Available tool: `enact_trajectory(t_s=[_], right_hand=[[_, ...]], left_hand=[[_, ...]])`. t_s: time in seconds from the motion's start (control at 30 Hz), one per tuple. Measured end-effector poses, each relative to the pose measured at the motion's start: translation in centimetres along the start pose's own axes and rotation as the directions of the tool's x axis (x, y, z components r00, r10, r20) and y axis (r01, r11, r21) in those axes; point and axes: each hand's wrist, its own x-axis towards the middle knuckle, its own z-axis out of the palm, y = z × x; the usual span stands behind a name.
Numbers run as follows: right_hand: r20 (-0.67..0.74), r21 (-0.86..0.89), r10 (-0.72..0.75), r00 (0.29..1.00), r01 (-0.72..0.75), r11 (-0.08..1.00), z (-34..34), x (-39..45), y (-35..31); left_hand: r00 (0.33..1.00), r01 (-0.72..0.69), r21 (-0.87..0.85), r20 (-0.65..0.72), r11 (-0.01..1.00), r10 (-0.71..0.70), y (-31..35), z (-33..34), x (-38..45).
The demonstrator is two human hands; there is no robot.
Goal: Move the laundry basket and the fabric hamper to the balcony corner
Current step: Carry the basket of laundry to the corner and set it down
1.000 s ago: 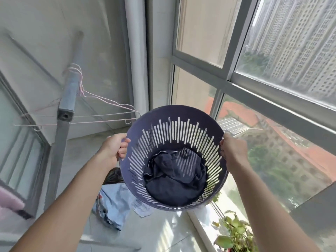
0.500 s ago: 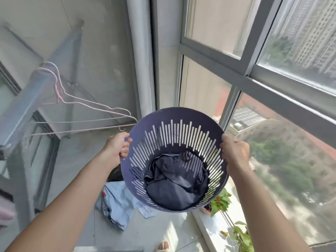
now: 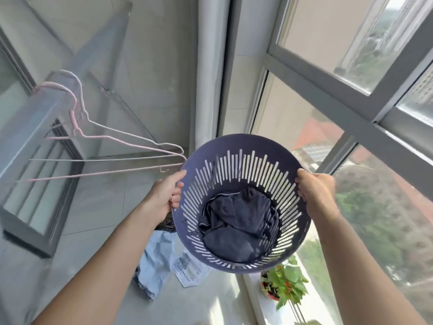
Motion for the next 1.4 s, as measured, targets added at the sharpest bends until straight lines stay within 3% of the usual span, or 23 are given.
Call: enact_trajectory(t_s=[0.47,0.9,1.4], right_hand=[[0.190,-0.042,-0.061,0.980,0.070,0.997,7.1,8.9,-4.7],[0.262,0.006,-0.120,0.957,0.123,0.992,8.1,20.4,-8.5],[0.355,0.038,-0.082,0.931,0.073,0.997,12.6,25.1,-8.9]], left_hand=[[0.973,-0.010,0.039,-0.230,0.999,0.019,2.7,1.8,5.7],[0.955,0.001,0.010,-0.297,1.000,0.002,6.1,10.2,11.9],[0.918,0.025,0.052,-0.396,0.998,-0.002,9.8,10.2,17.6]])
